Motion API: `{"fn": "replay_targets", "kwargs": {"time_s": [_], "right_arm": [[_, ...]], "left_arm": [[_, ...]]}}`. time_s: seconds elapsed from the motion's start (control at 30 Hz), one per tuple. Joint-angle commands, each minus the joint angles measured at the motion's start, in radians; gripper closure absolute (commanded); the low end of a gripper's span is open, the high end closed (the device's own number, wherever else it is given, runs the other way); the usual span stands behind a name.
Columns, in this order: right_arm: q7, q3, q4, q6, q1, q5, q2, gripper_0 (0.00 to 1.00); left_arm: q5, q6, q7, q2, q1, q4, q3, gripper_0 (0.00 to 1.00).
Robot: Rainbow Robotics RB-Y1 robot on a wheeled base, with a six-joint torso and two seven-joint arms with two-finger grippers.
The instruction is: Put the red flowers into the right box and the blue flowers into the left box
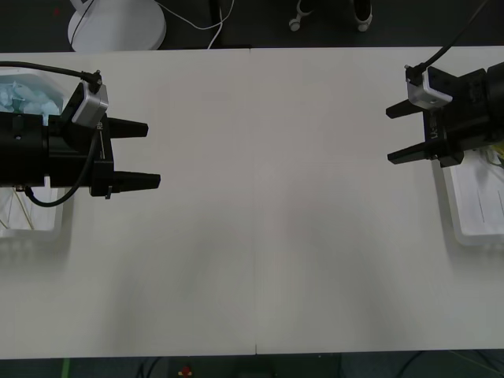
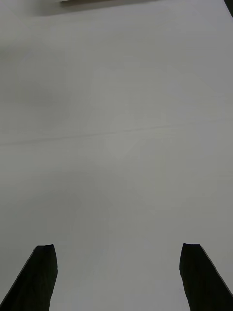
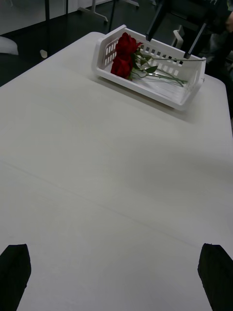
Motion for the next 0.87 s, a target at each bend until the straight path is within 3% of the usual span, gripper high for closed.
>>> {"fn": "replay_targets", "kwargs": {"time_s": [0.03,0.13,0.23,0.87], "right_arm": [[0.019,0.019,-0.042,-0.031,-0.028,-0.033,0.032,0.28],[0.019,0.018,-0.042,-0.031,-0.028,-0.039,0.06,0.26],[0.019,0.019,-0.039,-0.038,-0.028,-0.048,0.071,0.0],[0.019,0.027,-0.039,-0.036,-0.034,-0.077,0.074,0.0]], "left_arm": [[0.005,0.004,-0.048,0.033,-0.01,-0.012,0.021,0.0],[0.005,0.004,-0.048,0.033,-0.01,-0.012,0.021,0.0],[0.005,0.004,-0.048,0.033,-0.01,-0.012,0.021,0.0],[0.005,0.004,-0.048,0.033,-0.01,-0.012,0.021,0.0]]}}
